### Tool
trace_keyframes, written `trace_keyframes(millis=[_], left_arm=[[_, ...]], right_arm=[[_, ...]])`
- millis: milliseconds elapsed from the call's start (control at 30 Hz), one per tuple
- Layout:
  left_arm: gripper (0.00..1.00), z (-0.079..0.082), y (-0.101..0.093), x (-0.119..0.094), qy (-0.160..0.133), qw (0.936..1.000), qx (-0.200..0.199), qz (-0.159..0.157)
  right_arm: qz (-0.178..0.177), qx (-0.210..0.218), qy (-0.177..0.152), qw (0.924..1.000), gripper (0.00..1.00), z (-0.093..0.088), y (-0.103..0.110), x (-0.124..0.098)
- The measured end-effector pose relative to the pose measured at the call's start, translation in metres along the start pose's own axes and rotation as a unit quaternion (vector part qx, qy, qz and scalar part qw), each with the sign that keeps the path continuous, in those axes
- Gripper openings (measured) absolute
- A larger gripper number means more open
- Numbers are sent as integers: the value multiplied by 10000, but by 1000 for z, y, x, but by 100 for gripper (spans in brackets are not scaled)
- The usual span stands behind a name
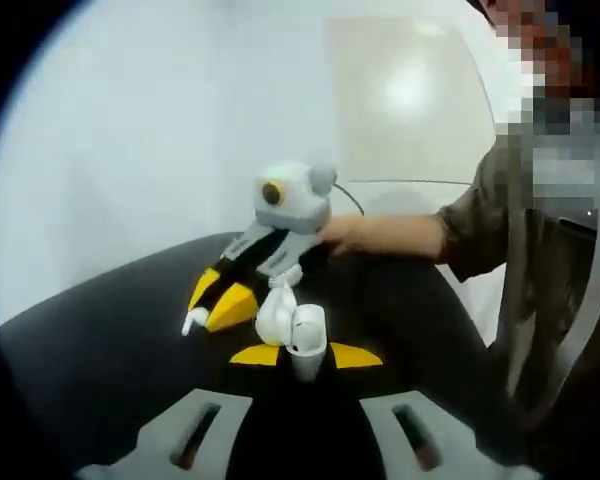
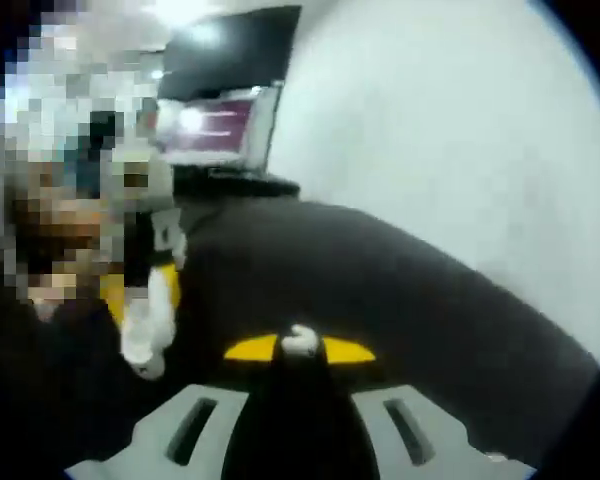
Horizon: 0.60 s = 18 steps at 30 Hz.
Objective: Pick up three earphones and place each one into its charging case using tactile feedback, ensure that each earphone is properly inserted and securely positioned inside the case.
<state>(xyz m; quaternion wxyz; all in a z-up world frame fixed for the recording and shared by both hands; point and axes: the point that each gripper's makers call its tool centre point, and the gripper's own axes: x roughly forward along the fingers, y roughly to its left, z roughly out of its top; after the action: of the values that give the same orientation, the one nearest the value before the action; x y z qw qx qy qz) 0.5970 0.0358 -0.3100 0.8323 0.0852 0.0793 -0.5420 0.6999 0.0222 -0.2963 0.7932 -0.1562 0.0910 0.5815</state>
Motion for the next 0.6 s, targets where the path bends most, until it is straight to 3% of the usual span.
trace_keyframes(millis=[67, 167, 267, 400, 533, 600], left_arm=[[14, 0, 0, 0, 2, 10000, 6, 6], [14, 0, 0, 0, 3, 10000, -27, 4], [14, 0, 0, 0, 5, 10000, -47, 7], [14, 0, 0, 0, 14, 10000, -35, 31], [14, -1, 1, 0, 23, 10000, -36, 50], [14, -1, 1, 0, 28, 10000, -44, 57]], right_arm=[[51, 560, -122, 9983, 17, 7, -1, -16], [60, 947, 134, 9954, 17, -3, -2, -33], [148, 789, 516, 9954, 17, -16, 2, -34], [380, 812, 687, 9936, 17, -17, 16, -39], [387, 696, 550, 9953, 17, -9, 22, -39], [403, 768, 741, 9935, 17, -16, 27, -36]])
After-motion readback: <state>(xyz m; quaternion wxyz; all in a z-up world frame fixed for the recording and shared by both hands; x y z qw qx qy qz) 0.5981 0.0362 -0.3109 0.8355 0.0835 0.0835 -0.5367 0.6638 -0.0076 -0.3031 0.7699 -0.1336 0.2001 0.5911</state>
